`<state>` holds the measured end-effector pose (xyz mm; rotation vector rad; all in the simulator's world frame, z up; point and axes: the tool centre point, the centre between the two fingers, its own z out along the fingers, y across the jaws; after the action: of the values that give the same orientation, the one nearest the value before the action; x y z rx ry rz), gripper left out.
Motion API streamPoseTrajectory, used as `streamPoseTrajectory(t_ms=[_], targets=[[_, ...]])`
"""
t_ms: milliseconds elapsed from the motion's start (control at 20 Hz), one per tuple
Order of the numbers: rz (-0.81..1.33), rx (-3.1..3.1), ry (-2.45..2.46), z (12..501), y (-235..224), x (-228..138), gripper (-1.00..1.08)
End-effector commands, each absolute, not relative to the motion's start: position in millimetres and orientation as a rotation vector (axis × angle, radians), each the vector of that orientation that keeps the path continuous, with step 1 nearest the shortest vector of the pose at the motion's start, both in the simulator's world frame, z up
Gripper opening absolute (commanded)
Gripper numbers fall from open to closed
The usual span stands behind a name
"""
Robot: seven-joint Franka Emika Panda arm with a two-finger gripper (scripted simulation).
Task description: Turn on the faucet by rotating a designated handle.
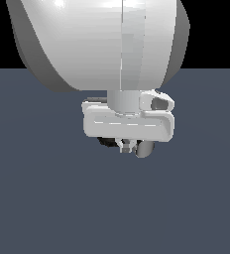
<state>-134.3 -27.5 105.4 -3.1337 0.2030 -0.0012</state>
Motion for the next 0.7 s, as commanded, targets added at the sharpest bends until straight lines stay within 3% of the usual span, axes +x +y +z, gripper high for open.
streamPoseTrajectory(t_ms=[0,150,650], targets=[[0.000,-3.132,0.244,104.3,-51.7,-135.7,-1.00],[-0.003,-3.134,0.207,105.8,-41.7,-134.5,-1.00],[-0.003,-3.134,0.216,105.4,-77.1,-108.1,-1.00]])
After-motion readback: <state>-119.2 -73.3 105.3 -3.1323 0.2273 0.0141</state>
